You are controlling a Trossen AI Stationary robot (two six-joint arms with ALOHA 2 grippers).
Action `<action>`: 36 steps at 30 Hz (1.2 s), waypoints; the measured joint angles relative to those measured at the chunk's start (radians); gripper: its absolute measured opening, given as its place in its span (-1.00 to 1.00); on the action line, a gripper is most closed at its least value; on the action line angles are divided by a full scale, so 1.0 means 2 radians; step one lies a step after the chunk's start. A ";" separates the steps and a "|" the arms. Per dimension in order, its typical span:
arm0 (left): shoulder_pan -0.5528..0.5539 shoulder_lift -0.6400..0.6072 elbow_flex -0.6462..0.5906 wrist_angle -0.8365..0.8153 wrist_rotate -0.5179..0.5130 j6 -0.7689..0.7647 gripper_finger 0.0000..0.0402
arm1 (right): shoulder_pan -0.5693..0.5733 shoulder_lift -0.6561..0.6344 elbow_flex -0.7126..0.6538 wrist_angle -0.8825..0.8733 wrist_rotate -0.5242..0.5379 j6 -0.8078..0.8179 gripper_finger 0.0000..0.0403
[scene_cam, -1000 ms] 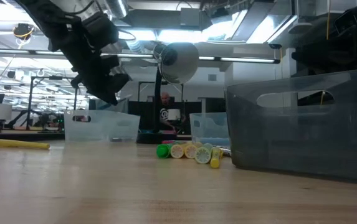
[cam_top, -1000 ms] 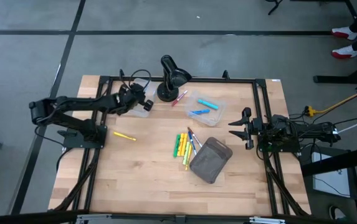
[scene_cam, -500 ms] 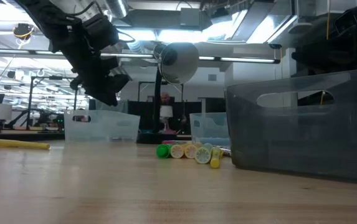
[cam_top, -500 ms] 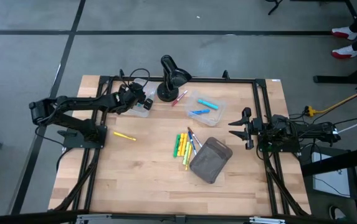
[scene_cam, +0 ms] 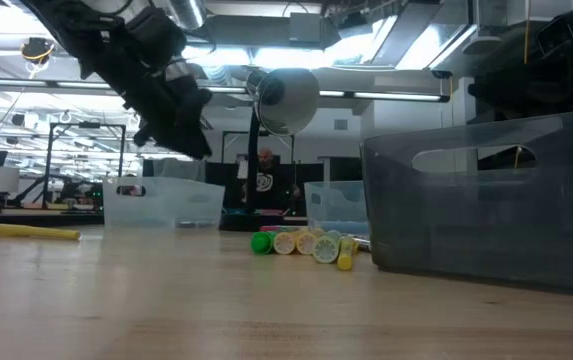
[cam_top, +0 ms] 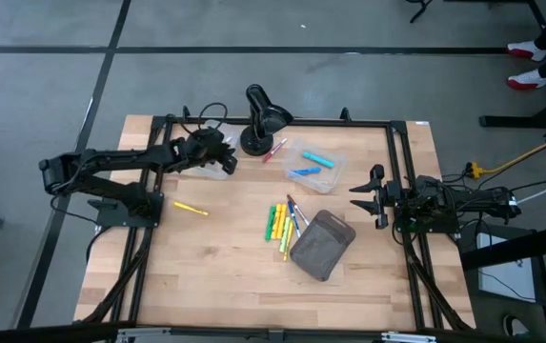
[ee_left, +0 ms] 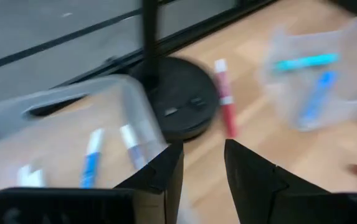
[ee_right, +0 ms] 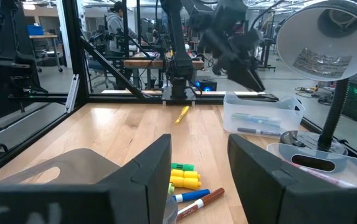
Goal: Pick & Place Markers
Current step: Put the left yellow pen into the black bin
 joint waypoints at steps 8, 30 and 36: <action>-0.034 -0.033 0.000 0.076 0.105 0.056 -0.50 | 0.000 0.000 0.000 0.000 0.000 0.000 -0.22; -0.220 -0.035 0.000 0.140 0.358 0.053 -0.54 | 0.000 0.000 0.000 0.000 0.000 0.000 -0.22; -0.285 -0.034 0.017 0.016 0.229 0.055 -0.54 | 0.000 0.000 0.000 0.000 0.000 0.000 -0.22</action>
